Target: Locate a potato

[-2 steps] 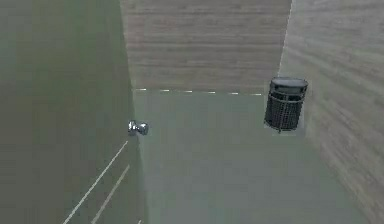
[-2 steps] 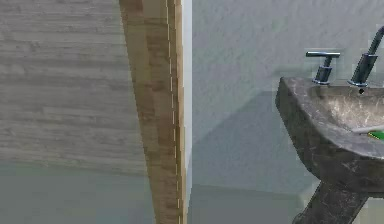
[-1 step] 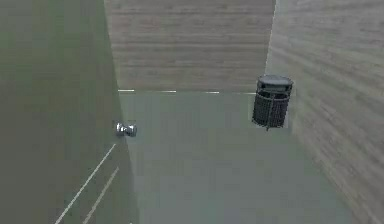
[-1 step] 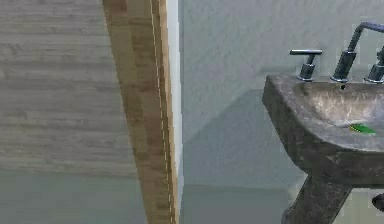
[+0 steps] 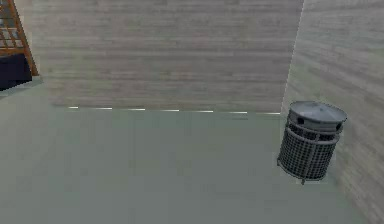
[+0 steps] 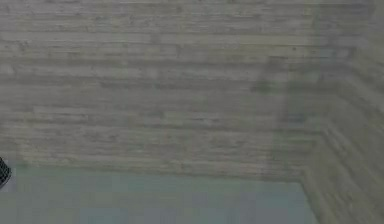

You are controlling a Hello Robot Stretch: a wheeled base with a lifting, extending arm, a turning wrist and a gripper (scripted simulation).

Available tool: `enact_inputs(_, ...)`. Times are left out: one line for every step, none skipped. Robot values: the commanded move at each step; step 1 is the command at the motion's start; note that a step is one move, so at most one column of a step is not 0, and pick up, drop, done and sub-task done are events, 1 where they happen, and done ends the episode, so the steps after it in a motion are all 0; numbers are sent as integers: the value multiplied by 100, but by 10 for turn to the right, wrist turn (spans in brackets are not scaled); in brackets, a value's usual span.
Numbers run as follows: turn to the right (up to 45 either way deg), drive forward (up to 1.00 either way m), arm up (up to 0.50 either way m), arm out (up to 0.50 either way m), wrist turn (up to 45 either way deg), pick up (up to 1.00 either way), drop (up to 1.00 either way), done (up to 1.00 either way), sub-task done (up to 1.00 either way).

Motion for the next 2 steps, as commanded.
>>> enact_inputs(60,0,0,0,0,0,0,0,0)
enact_inputs(0,10,0,0,0,0,0,0,0)
